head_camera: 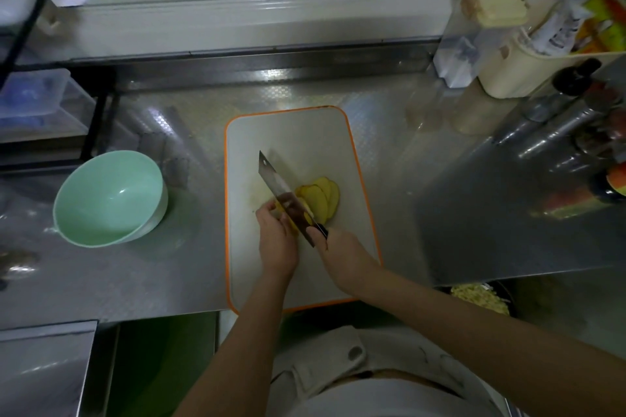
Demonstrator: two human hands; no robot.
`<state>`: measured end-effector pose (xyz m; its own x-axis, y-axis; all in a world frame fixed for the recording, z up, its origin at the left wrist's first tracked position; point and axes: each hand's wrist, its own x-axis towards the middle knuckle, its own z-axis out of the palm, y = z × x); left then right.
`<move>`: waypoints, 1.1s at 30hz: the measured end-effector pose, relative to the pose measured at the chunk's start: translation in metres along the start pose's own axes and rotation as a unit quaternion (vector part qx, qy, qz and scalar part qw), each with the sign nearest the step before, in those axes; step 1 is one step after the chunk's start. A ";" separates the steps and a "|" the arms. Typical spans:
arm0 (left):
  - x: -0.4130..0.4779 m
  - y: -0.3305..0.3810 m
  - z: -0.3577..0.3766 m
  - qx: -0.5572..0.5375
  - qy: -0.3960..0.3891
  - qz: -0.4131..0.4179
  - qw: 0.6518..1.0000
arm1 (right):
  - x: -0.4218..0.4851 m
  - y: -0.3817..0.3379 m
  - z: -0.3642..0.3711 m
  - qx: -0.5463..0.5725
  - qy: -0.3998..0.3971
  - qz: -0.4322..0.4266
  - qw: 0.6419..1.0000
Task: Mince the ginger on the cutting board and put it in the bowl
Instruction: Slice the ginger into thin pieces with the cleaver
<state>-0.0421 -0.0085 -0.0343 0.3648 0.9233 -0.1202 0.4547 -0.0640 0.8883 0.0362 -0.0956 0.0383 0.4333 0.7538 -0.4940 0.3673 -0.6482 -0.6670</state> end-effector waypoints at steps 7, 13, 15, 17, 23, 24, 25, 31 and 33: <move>0.000 0.003 0.001 0.016 -0.001 -0.036 0.999 | 0.002 -0.007 0.002 -0.009 0.006 0.014 1.000; 0.003 0.001 0.004 0.040 -0.011 -0.054 0.998 | 0.012 -0.023 0.003 -0.028 0.037 0.019 0.999; 0.003 0.003 0.005 0.046 -0.013 -0.073 0.996 | 0.015 -0.030 0.000 -0.036 0.013 0.013 0.999; 0.003 0.003 0.004 0.047 -0.016 -0.076 0.996 | 0.015 -0.036 -0.003 -0.030 -0.001 0.004 1.000; 0.005 -0.008 0.006 0.068 -0.018 -0.052 0.996 | 0.003 -0.022 0.002 -0.005 0.007 0.028 1.000; 0.006 -0.008 0.006 0.068 -0.019 -0.059 0.996 | 0.001 -0.017 0.004 -0.005 0.009 0.030 0.999; 0.006 -0.007 0.006 0.068 -0.019 -0.064 0.995 | -0.001 -0.013 0.006 -0.005 0.011 0.034 0.999; 0.005 -0.003 0.008 0.091 -0.008 -0.040 0.995 | 0.006 -0.018 0.009 0.011 0.033 0.048 0.998; 0.004 0.000 0.007 0.092 -0.014 -0.043 0.995 | 0.013 -0.025 0.008 0.001 0.037 0.047 0.998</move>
<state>-0.0352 -0.0077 -0.0379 0.3393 0.9178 -0.2062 0.6246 -0.0558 0.7790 0.0259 -0.0691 0.0441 0.5263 0.6792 -0.5116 0.3203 -0.7157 -0.6207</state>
